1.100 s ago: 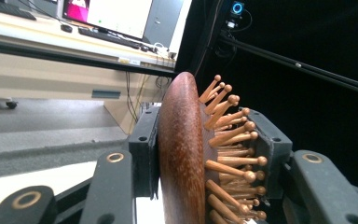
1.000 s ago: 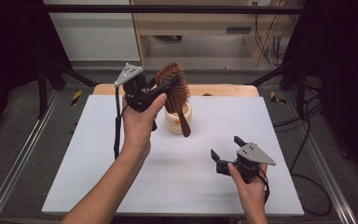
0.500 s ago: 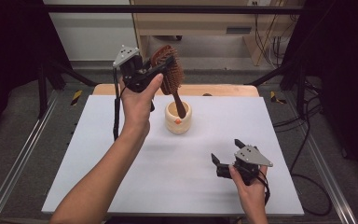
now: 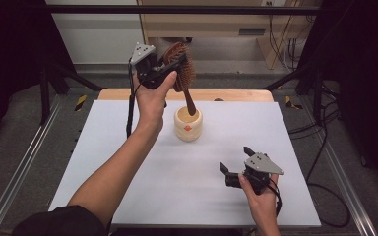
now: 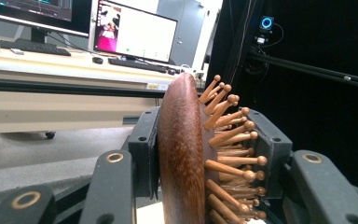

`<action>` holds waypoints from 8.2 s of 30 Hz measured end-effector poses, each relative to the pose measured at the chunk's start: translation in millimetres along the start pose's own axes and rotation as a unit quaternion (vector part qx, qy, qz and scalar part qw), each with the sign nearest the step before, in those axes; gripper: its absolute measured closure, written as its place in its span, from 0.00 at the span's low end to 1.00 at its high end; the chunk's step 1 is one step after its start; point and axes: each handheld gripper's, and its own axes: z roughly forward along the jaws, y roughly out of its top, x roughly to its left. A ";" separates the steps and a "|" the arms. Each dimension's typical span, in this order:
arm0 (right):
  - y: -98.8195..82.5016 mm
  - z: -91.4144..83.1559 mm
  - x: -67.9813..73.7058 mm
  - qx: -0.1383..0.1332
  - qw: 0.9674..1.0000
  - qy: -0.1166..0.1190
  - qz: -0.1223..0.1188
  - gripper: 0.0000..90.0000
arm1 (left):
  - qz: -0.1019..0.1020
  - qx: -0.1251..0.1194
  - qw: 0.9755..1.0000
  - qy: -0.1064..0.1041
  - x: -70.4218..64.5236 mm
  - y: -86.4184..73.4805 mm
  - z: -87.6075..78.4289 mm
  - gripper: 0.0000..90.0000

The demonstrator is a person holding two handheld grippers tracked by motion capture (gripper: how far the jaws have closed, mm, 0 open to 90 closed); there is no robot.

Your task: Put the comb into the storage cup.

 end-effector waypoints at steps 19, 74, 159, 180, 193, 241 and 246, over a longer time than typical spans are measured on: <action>-1.7 -2.1 -0.8 0.001 1.000 0.001 0.003 0.05 | 0.027 -0.004 1.000 0.003 -2.3 -0.5 11.8 0.58; -2.8 -0.9 0.1 0.004 1.000 0.008 -0.003 0.05 | 0.037 0.028 0.999 0.020 5.3 -51.6 30.4 0.57; -3.4 2.8 2.5 0.012 1.000 0.015 -0.006 0.04 | -0.014 0.053 0.998 0.021 14.1 -106.4 30.9 0.57; -3.3 2.7 3.1 0.013 1.000 0.017 -0.009 0.04 | -0.028 0.061 0.998 0.020 18.0 -115.4 31.6 0.57; -3.3 3.0 2.8 0.013 1.000 0.017 -0.009 0.04 | -0.030 0.059 0.998 0.022 21.1 -117.6 30.8 0.56; -3.0 2.3 1.2 0.011 1.000 0.016 -0.004 0.04 | -0.058 0.061 0.996 0.014 34.9 -118.0 28.8 0.56; -3.0 2.2 1.1 0.011 1.000 0.016 -0.004 0.04 | -0.061 0.062 0.996 0.013 36.9 -118.3 28.6 0.56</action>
